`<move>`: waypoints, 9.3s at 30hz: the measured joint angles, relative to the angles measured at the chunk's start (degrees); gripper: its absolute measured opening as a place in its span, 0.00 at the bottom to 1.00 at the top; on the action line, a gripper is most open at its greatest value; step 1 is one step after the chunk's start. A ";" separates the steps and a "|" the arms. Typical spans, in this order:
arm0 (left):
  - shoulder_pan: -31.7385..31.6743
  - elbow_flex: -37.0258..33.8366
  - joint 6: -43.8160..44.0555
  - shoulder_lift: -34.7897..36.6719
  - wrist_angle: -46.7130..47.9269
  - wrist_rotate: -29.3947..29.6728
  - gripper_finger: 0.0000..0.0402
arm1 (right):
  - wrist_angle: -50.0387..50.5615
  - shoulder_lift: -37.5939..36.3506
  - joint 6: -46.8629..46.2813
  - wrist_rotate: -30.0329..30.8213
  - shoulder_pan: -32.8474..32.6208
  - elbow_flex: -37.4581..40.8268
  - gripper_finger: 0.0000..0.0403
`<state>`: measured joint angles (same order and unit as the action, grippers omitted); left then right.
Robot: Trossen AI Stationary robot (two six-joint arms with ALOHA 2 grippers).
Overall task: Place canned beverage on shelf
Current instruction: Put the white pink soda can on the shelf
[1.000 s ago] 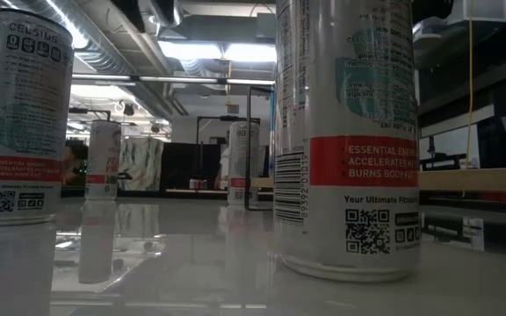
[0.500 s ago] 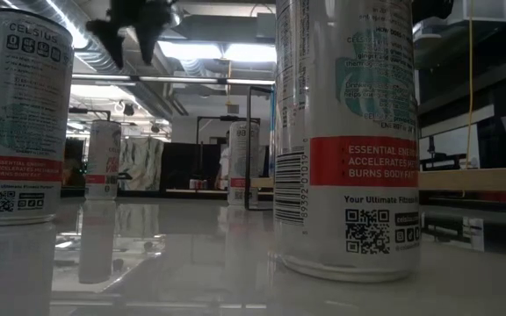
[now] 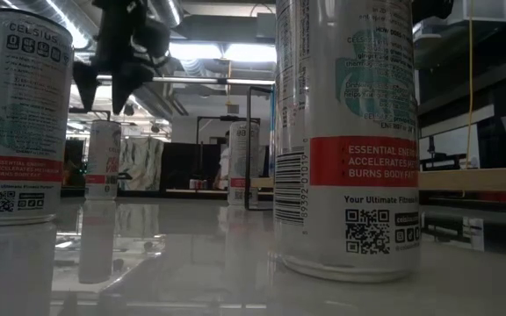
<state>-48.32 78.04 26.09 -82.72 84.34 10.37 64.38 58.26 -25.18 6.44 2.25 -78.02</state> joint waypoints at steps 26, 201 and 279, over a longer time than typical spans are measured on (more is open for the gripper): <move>-2.72 -6.64 -1.05 -0.22 -10.98 1.31 0.88 | 0.00 0.00 0.01 0.00 0.00 0.00 0.84; 74.05 8.95 35.01 -2.19 -9.40 11.52 0.82 | -4.74 0.02 0.01 0.00 0.00 -0.01 0.84; 71.05 -0.93 44.26 -18.95 -31.60 19.88 0.57 | -4.74 0.02 0.01 0.02 -0.01 0.00 0.84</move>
<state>22.72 77.10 70.35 -101.67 52.74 30.25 59.64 58.28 -25.17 6.46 2.24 -78.02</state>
